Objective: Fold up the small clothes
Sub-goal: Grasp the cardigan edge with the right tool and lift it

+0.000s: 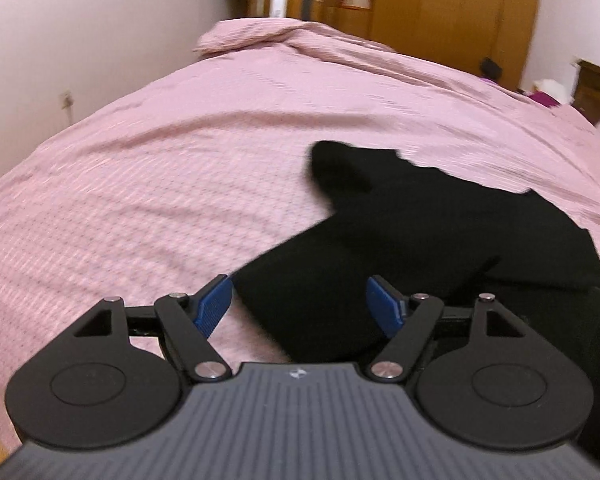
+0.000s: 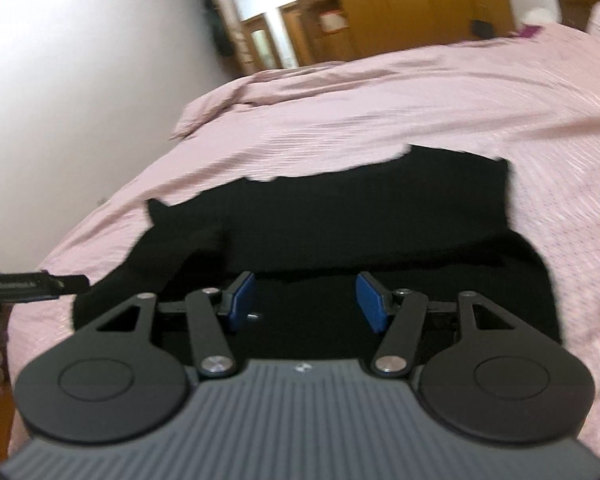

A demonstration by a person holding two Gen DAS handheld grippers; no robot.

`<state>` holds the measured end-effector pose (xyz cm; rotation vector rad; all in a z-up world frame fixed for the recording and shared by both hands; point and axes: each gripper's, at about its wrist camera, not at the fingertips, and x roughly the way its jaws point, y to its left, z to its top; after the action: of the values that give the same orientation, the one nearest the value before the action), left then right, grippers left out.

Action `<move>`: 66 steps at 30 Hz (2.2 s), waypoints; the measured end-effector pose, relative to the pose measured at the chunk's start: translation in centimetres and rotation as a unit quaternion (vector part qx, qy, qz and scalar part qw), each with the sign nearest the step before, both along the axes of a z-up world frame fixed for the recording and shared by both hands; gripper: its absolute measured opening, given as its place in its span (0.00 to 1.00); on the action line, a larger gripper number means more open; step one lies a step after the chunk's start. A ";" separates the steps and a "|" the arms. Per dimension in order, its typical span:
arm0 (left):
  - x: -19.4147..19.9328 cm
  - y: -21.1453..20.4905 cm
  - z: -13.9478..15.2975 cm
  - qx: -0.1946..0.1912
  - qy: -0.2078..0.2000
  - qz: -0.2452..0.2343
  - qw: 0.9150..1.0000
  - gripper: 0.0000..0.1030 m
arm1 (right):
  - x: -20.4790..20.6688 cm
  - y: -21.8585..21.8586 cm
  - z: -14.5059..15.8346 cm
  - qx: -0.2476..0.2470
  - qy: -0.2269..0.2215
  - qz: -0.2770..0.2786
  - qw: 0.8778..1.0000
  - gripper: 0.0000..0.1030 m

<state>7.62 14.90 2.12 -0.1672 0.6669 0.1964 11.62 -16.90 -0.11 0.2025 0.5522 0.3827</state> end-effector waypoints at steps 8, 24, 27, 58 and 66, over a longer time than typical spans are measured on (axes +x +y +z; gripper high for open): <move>-2.5 4.6 -1.7 -0.007 0.016 0.068 0.998 0.76 | 0.6 8.3 1.6 -0.017 -0.009 0.107 0.994 0.58; -5.0 8.9 -3.3 -0.023 0.031 0.118 0.992 0.77 | 0.7 21.3 0.0 -0.076 0.027 0.246 0.966 0.57; -5.3 9.3 -3.5 -0.028 0.033 0.124 0.991 0.77 | 0.7 22.9 -0.9 -0.092 0.034 0.260 0.961 0.57; -2.7 5.4 -1.3 -0.041 -0.001 0.065 0.997 0.76 | 4.6 9.5 5.0 0.085 -0.021 0.087 0.992 0.13; -1.0 3.1 0.0 -0.036 -0.019 0.032 0.999 0.76 | 5.6 1.4 4.1 0.133 -0.005 -0.020 0.991 0.13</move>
<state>6.66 18.00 2.09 -0.2610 0.6310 0.2302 17.18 -15.52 4.01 0.4680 0.4853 0.4178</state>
